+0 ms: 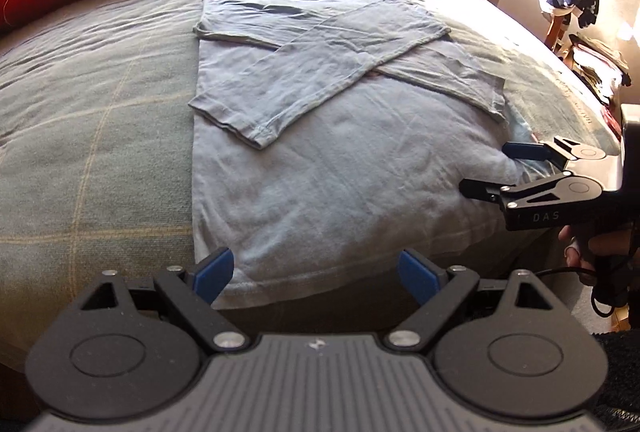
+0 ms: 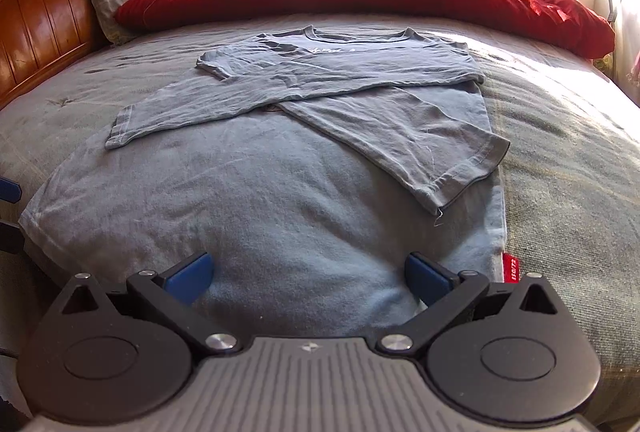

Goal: Fold clothes
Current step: 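Move both open grippers down toward the shirt hem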

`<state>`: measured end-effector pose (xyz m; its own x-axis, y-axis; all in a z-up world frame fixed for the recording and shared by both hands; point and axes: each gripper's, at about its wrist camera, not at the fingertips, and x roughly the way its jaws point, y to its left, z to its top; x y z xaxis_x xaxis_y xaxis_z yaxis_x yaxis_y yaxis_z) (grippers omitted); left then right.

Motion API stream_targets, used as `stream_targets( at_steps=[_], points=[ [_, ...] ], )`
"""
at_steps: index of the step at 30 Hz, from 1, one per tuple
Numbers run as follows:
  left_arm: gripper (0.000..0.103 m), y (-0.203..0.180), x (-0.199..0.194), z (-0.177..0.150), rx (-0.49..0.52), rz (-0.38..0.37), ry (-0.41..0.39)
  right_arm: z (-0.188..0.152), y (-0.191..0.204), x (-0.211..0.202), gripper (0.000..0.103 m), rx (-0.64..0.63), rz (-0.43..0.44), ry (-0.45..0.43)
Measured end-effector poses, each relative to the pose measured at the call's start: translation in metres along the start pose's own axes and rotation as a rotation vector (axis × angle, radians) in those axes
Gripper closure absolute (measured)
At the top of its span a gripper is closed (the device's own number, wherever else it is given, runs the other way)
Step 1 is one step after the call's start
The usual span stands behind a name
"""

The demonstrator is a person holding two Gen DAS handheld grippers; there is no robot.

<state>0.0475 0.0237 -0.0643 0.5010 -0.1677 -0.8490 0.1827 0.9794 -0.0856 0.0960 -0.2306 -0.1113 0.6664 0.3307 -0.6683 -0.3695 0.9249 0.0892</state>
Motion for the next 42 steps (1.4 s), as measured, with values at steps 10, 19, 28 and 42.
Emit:
stream_targets(
  at_steps=[10, 19, 28, 42],
  points=[
    [0.013, 0.002, 0.015, 0.005, -0.030, 0.001, -0.007, -0.012, -0.007, -0.021, 0.000, -0.025, 0.017, 0.018],
    [0.013, 0.000, 0.024, 0.016, -0.016, -0.010, -0.025, -0.027, -0.012, -0.045, 0.000, -0.034, 0.010, 0.060],
    [0.013, 0.007, 0.022, 0.012, -0.051, -0.037, -0.039, -0.012, -0.027, -0.032, 0.000, 0.092, -0.032, 0.048],
    [0.012, 0.011, 0.001, 0.020, -0.021, 0.021, -0.139, 0.025, 0.019, -0.006, 0.000, -0.140, -0.038, -0.011]
  ],
)
